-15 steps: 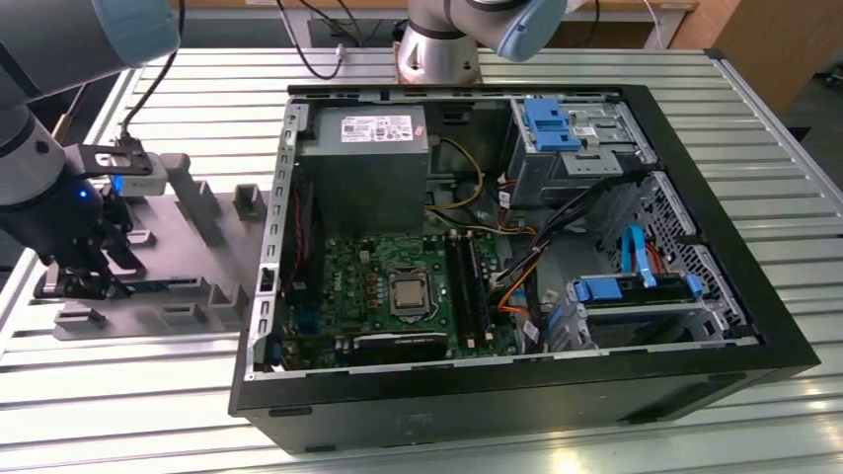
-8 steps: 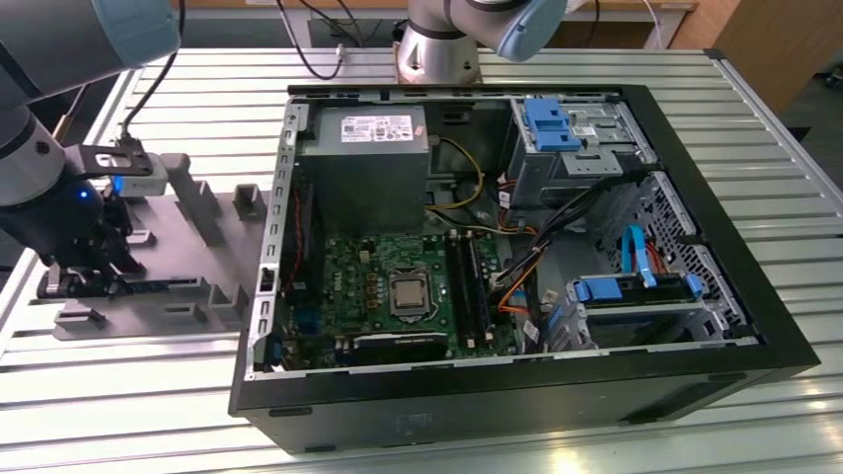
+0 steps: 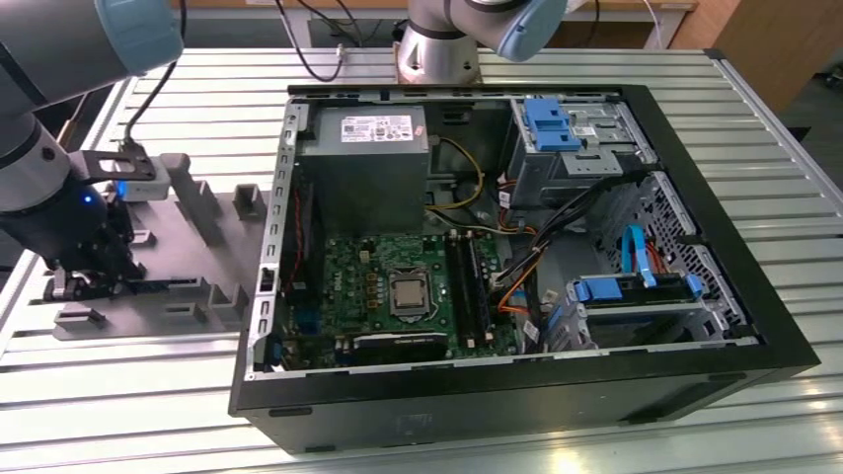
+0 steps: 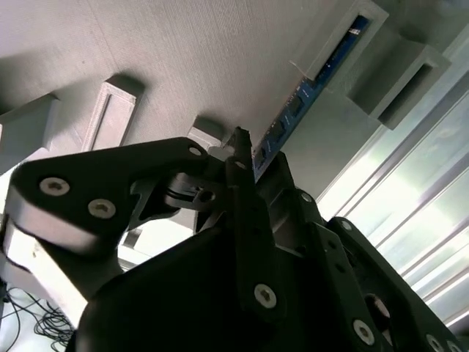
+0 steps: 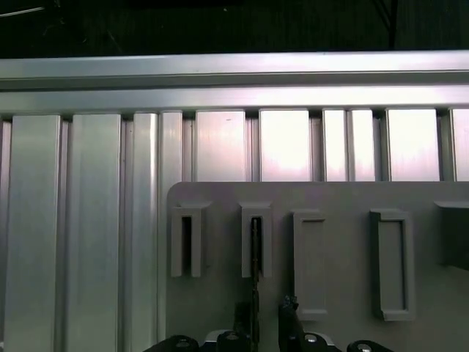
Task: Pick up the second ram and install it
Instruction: 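Pick up the second ram and move it above second insertion slot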
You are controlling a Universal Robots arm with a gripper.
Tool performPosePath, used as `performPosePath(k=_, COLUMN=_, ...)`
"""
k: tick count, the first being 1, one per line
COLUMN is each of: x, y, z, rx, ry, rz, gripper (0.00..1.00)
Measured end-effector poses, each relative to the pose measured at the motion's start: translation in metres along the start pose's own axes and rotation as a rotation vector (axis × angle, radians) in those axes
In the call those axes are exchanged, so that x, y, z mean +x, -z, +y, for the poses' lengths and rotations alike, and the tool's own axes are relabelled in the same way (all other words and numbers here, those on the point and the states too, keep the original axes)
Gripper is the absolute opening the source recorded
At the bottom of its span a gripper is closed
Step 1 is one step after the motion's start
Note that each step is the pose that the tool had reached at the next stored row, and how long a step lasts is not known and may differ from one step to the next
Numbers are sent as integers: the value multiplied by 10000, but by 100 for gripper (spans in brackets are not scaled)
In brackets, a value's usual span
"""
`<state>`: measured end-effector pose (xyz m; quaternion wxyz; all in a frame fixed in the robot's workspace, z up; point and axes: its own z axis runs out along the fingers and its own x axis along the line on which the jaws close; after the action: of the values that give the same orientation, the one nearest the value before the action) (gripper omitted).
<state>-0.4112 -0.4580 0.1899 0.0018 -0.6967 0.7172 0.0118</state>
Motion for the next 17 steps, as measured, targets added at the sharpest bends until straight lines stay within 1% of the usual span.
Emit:
performPosePath(k=1, x=0, y=-4, z=0, rx=1, ry=0, rz=-1, gripper=28)
performPosePath(k=7, x=0, y=-24, z=-3, rx=0, ry=0, rz=0, gripper=28)
performPosePath(k=15, x=0, y=-29, z=-4, rx=1, ry=0, rz=-1, gripper=28)
performPosePath(k=16, x=0, y=-29, z=-4, rx=1, ry=0, rz=-1, gripper=27)
performPosePath(k=17, x=0, y=-29, z=-3, rx=1, ry=0, rz=-1, gripper=20)
